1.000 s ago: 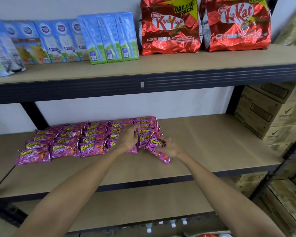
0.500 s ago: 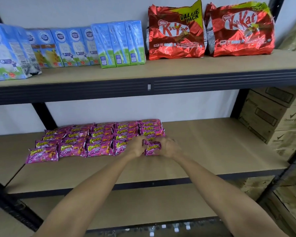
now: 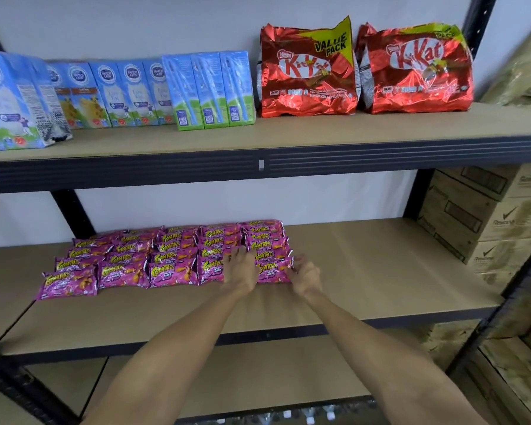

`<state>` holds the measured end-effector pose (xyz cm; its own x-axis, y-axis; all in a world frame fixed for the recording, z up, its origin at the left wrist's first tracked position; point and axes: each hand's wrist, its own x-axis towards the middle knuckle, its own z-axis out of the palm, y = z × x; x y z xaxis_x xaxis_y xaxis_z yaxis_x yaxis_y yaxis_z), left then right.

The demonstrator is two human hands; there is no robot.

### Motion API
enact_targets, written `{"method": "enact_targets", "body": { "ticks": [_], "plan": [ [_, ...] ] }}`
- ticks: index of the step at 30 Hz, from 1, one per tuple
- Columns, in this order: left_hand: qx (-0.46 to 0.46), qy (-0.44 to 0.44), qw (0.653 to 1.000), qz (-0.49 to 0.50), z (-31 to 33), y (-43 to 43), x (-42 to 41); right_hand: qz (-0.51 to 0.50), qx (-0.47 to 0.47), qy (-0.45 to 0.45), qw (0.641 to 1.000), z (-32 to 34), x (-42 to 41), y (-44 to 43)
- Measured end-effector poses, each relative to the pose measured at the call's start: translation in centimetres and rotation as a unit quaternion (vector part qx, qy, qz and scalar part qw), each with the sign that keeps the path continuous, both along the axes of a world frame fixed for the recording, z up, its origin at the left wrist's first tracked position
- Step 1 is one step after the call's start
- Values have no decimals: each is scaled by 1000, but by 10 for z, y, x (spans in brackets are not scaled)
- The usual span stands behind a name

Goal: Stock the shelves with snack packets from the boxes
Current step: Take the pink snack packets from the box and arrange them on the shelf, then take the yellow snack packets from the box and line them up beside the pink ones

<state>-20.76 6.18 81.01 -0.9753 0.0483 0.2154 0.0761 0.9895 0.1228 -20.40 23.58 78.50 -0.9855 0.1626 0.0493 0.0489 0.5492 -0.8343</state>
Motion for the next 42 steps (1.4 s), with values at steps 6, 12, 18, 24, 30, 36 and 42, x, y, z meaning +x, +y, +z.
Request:
{"method": "enact_targets", "body": {
  "ticks": [6,12,18,24,30,36,42],
  "plan": [
    [46,22,993,-107,-9,2,16,-17,-19,-10,1000,-4,1,-5],
    [44,-48,989,-135,-18,7,21,-29,-51,-6,998,-6,0,-4],
    [48,-58,988,-132,-16,6,23,-22,-59,9,998,-8,5,-2],
    [95,29,986,-132,-28,-6,42,-2,63,127,990,-27,30,-8],
    [205,40,973,-98,-51,-21,95,122,96,157,975,-34,85,-27],
    [288,32,953,-86,-79,-32,172,168,86,158,969,-66,144,-43],
    [306,-108,944,-58,-138,-36,227,191,92,71,975,-123,195,-48]
  ]
}}
